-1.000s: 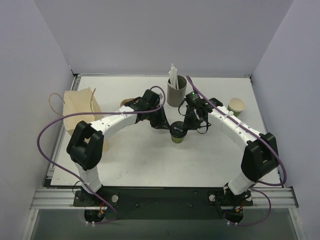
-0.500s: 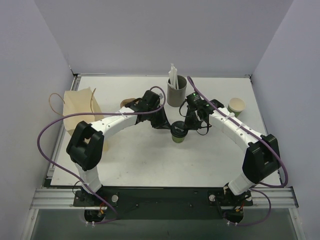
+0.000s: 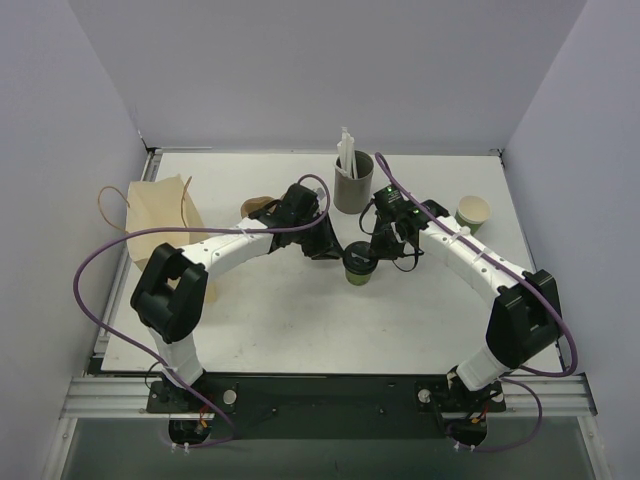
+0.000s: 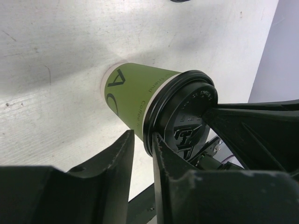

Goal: Pack the takeout coffee

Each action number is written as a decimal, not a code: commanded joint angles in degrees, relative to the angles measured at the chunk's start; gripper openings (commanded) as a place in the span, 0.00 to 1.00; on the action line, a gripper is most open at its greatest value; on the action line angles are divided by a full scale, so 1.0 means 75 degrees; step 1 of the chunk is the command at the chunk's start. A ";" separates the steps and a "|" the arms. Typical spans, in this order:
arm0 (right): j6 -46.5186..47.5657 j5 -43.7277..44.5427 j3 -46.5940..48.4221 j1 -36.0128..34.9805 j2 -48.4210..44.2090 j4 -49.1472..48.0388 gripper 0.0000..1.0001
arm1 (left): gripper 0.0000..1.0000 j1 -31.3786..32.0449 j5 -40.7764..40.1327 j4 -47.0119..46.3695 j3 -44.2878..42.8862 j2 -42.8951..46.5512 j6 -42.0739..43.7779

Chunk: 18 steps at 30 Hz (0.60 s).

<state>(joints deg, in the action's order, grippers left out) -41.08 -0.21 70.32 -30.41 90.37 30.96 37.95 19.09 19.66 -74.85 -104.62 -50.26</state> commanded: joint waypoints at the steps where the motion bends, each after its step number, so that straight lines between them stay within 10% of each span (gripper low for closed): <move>1: -0.0159 -0.0535 -0.0611 -0.0234 0.0678 0.0618 0.15 | 0.34 0.0506 -0.0449 0.1012 0.0465 -0.0864 0.0584; 18: -0.0253 -0.0781 -0.0740 -0.0222 0.0736 0.0478 0.15 | 0.21 0.0693 -0.0447 0.1011 0.0745 -0.1297 0.0373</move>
<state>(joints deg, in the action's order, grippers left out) -41.12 0.54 69.95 -30.33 90.26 30.89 37.95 21.47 17.82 -74.94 -105.45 -49.01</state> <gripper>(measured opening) 0.156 0.218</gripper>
